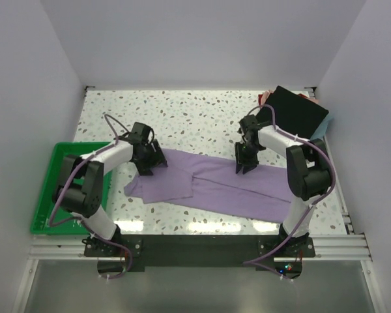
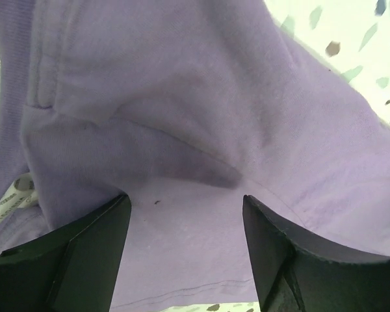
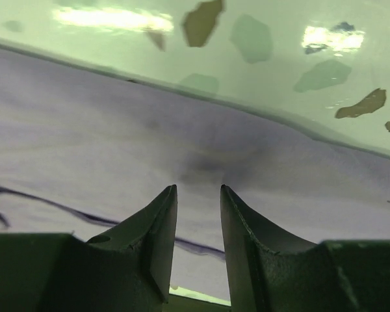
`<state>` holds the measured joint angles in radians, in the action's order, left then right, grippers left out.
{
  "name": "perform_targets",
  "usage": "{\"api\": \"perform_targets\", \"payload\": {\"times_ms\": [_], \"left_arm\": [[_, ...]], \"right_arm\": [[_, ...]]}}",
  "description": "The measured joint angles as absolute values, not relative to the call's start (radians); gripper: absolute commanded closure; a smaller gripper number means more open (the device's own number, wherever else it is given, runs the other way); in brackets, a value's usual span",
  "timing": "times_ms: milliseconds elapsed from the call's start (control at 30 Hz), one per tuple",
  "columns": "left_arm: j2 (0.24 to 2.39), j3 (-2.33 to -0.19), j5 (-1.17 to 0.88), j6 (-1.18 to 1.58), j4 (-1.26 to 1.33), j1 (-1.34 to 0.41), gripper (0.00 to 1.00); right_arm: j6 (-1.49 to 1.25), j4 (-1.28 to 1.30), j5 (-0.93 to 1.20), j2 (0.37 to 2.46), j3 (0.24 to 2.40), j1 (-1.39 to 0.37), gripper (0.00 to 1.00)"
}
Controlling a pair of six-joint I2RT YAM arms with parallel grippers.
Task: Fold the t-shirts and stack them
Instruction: Fold the tshirt
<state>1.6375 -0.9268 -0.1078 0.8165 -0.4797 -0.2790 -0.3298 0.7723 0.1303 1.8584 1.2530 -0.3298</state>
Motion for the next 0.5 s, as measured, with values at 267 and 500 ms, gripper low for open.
{"api": "perform_targets", "payload": {"times_ms": [267,500], "left_arm": [[1.861,-1.201,-0.113,0.710,-0.529,-0.237,0.25],[2.150,-1.630,-0.098,0.614,-0.616,-0.229,0.24]], "right_arm": [[-0.333,0.773,0.134,1.879,1.222,-0.299,0.64],[-0.397,0.761,0.163,1.863,1.192,-0.299,0.65]]}}
